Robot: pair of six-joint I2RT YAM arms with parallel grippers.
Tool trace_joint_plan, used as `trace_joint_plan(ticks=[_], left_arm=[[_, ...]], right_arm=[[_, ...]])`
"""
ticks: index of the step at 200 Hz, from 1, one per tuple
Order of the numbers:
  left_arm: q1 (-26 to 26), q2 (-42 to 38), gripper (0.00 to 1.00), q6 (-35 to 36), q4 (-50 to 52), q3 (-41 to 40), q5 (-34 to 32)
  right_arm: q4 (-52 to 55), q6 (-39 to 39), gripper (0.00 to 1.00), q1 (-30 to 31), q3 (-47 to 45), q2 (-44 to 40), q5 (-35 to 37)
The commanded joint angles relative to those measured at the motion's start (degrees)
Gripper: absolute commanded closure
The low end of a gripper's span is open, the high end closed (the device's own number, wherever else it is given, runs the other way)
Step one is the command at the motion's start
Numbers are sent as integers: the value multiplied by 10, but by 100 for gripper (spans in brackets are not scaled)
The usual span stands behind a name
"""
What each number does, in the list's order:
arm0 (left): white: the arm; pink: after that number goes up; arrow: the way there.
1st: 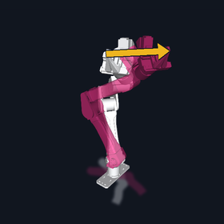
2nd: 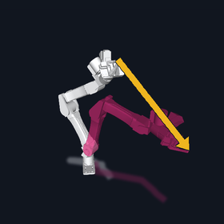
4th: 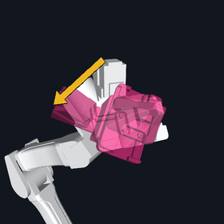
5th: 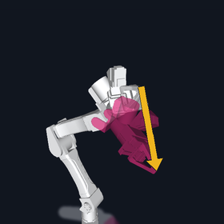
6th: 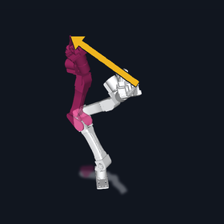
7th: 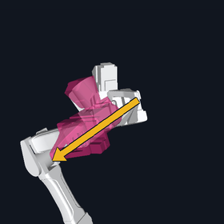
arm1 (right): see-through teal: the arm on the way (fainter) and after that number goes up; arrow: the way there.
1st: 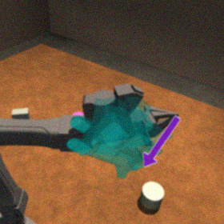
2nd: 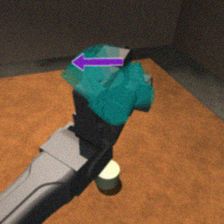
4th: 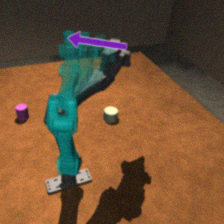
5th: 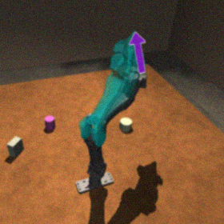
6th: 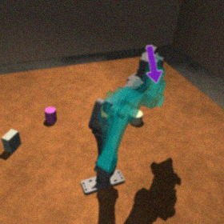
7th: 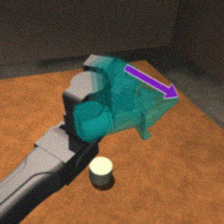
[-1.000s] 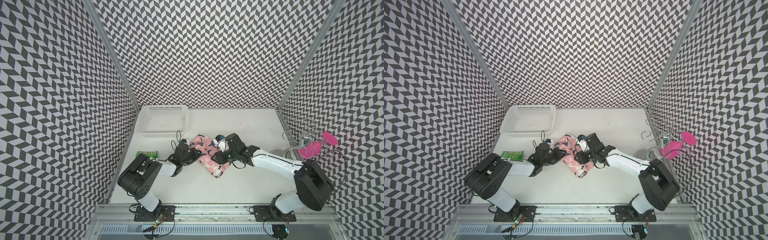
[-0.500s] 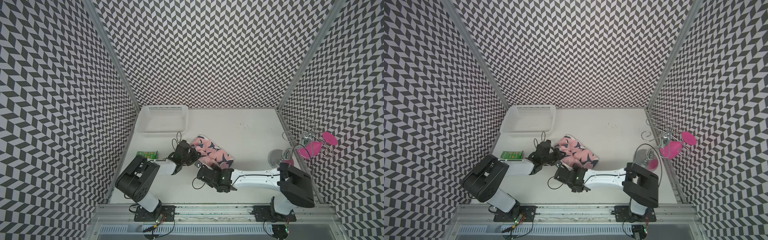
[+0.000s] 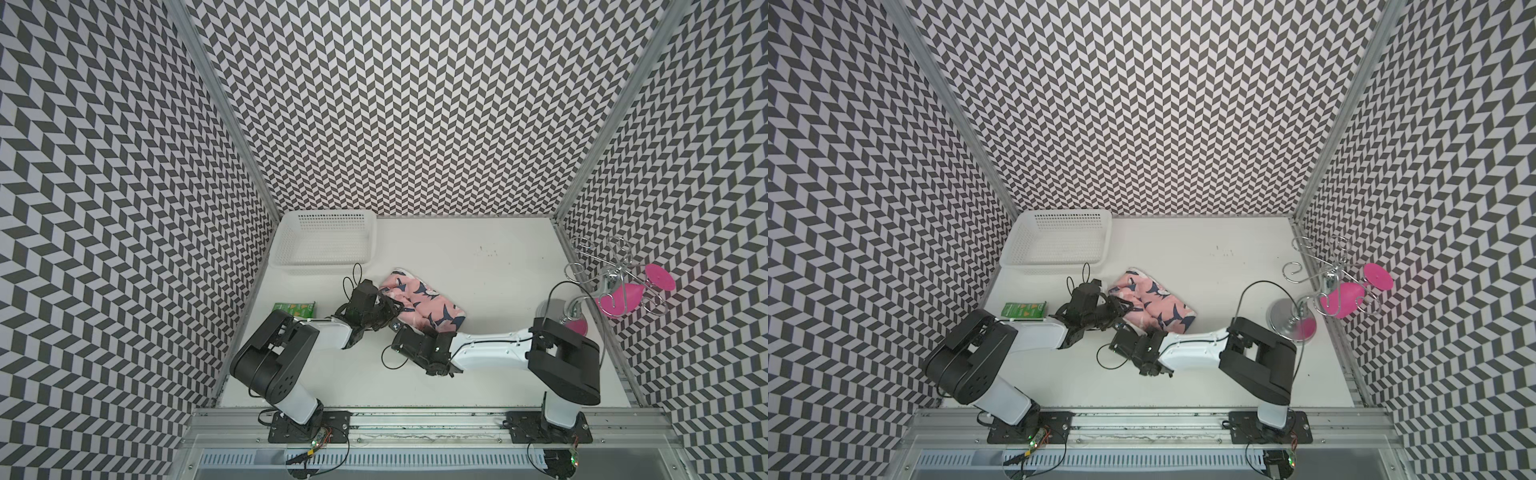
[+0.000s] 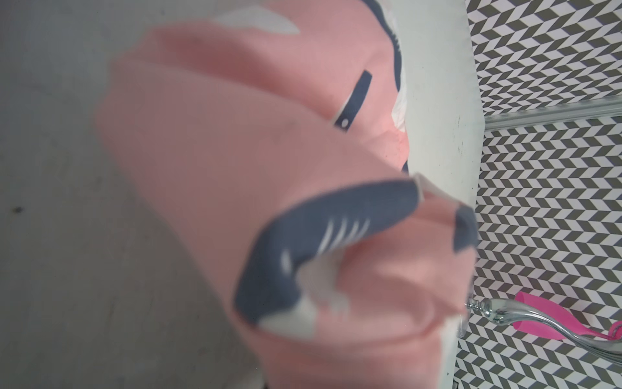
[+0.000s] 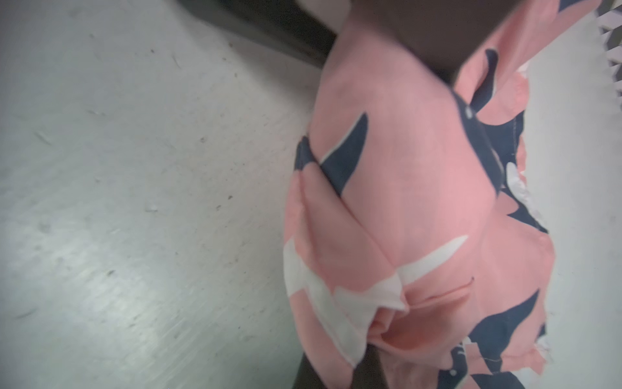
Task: Roll up the shorts
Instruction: Roll the shorts at the center of the board.
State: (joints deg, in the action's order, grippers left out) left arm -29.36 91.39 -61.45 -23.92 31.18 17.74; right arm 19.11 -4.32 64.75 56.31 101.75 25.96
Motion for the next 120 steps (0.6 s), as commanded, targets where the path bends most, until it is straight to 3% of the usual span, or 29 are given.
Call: trace_joint_plan(ticks=[1, 24, 70, 120], left_arm=[[0, -30, 37, 32, 4, 9, 18], [14, -81, 29, 65, 40, 9, -4], [33, -209, 26, 105, 78, -52, -39], [17, -190, 25, 92, -20, -115, -20]], right_arm=[[-16, -6, 100, -57, -25, -19, -227], [-16, -19, 100, -112, -35, -32, -379], [-54, -59, 100, -210, -51, -29, -628], [-178, -146, 100, -281, -94, -5, -778]])
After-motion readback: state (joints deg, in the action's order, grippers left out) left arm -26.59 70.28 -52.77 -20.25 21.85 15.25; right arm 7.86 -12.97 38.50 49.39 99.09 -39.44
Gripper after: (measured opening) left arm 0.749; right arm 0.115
